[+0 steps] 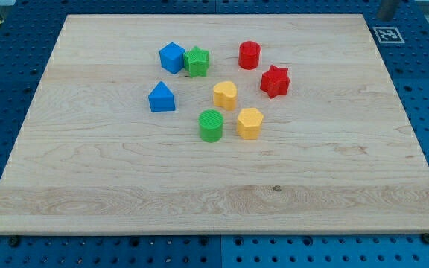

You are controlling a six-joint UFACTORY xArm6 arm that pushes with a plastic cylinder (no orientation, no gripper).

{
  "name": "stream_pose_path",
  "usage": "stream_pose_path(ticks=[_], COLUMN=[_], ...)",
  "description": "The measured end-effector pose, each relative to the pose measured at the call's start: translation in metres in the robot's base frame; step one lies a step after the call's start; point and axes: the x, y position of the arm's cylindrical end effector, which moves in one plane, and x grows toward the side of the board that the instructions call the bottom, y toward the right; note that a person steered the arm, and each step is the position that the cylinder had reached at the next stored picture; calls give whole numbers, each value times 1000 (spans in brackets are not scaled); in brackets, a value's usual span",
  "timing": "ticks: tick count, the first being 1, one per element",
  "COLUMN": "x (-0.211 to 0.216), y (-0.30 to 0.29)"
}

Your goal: Push the red circle to the red star

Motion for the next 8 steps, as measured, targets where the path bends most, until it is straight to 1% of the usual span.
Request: stream_pose_path(ticks=[2,5,6,7,8], x=[1,30,44,65,76], y=[0,9,2,-45,-111])
